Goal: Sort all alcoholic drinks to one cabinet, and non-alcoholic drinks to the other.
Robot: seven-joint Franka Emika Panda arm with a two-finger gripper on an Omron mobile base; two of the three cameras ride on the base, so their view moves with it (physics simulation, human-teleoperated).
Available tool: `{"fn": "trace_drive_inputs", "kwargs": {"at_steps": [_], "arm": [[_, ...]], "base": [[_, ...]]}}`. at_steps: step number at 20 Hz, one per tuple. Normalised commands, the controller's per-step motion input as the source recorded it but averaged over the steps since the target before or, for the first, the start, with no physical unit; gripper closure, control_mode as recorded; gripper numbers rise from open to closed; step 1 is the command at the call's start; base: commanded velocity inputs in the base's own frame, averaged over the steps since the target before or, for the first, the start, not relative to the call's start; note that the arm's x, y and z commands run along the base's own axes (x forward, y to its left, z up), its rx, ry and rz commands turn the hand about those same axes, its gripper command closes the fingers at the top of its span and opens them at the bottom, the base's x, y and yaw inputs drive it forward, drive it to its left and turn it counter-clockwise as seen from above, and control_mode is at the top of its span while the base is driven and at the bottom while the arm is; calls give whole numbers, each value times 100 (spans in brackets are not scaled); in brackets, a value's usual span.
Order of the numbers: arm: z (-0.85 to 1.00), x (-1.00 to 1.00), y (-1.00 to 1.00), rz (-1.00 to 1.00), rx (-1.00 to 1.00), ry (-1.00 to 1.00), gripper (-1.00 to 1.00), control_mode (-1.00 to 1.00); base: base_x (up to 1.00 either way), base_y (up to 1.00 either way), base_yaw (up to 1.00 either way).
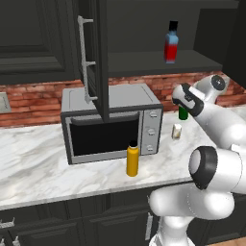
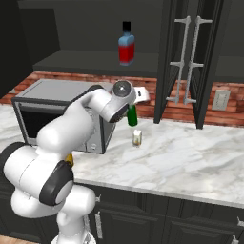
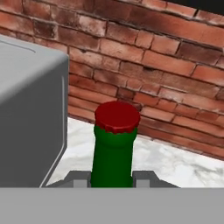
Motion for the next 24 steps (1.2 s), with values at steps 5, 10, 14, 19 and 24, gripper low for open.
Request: {"fn": "trace_drive_inputs", "kwargs": {"at_steps": [5, 10, 14, 19, 24], "arm": [[24, -17, -3, -7, 4, 0, 100, -100], [21, -20, -1, -7, 3, 0, 100, -100], [16, -20, 0, -7, 2, -2, 100, -100], [18, -20, 0, -7, 1, -4, 100, -100], [20, -21, 0, -7, 2, -5, 100, -100]], "base": [[0, 0, 0], [0, 0, 0], [0, 0, 0], [0, 0, 0], [0, 0, 0]]}}
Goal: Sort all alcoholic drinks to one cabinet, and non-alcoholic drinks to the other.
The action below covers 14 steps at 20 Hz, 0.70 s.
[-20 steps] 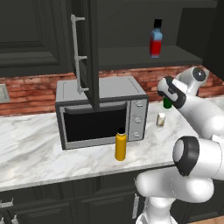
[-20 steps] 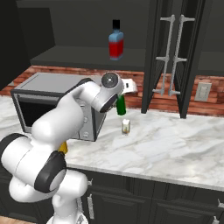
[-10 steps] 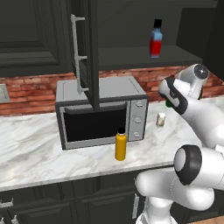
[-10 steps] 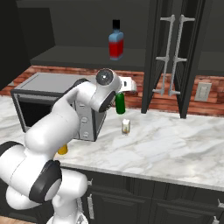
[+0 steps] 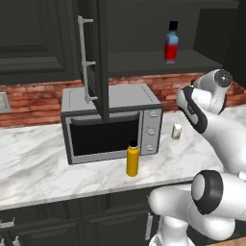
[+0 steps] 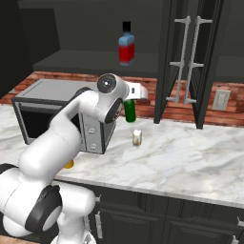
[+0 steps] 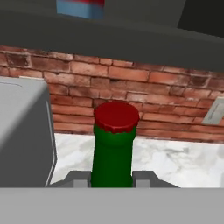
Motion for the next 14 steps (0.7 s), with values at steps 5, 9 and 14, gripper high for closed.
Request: {"fn": "trace_drive_inputs", "kwargs": {"at_steps": [5, 9, 14], "arm": [[14, -19, 0, -6, 2, -6, 100, -100], [13, -15, 0, -5, 2, -6, 100, -100], [14, -18, 0, -4, 2, -6, 100, -100]], "base": [[0, 0, 0], [0, 0, 0], [0, 0, 0]]}}
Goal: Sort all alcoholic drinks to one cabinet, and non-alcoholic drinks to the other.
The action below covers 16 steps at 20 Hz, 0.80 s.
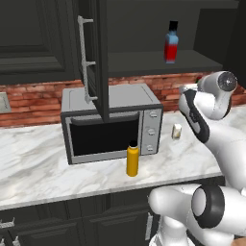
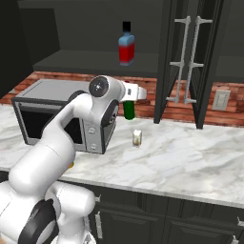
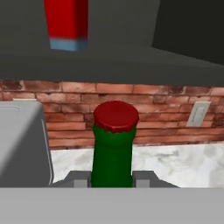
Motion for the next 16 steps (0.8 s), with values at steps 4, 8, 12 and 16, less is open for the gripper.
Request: {"fn": "trace_drive_inputs", "kwargs": {"at_steps": [4, 8, 12, 16], "arm": [[18, -16, 0, -4, 2, -7, 100, -100], [20, -17, 0, -3, 2, -7, 100, -100], [22, -13, 2, -1, 2, -7, 100, -100], [26, -7, 5, 0, 2, -5, 100, -100]], "base": [[0, 0, 0], [0, 0, 0], [0, 0, 0], [0, 0, 0]]}}
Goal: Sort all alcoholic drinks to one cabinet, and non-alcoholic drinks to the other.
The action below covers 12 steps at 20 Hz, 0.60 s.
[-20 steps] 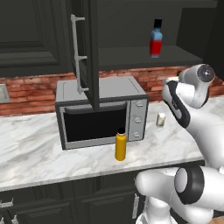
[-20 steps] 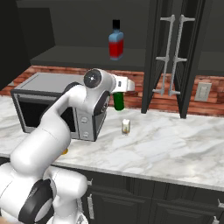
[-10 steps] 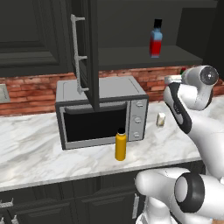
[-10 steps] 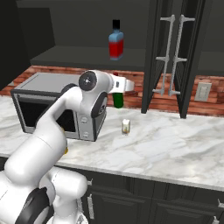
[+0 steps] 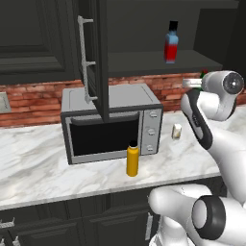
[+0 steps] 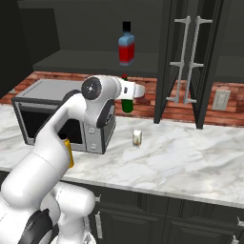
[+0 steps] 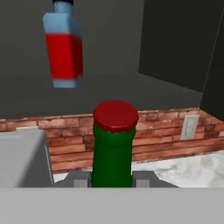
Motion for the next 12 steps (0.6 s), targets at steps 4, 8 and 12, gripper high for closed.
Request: {"fn": "trace_drive_inputs", "kwargs": {"at_steps": [4, 8, 12], "arm": [[22, -7, 9, 0, 2, -5, 100, -100], [22, -9, 11, 0, 1, -3, 100, -100], [25, -10, 11, 0, 1, -2, 100, -100]], "base": [[0, 0, 0], [0, 0, 0], [0, 0, 0]]}}
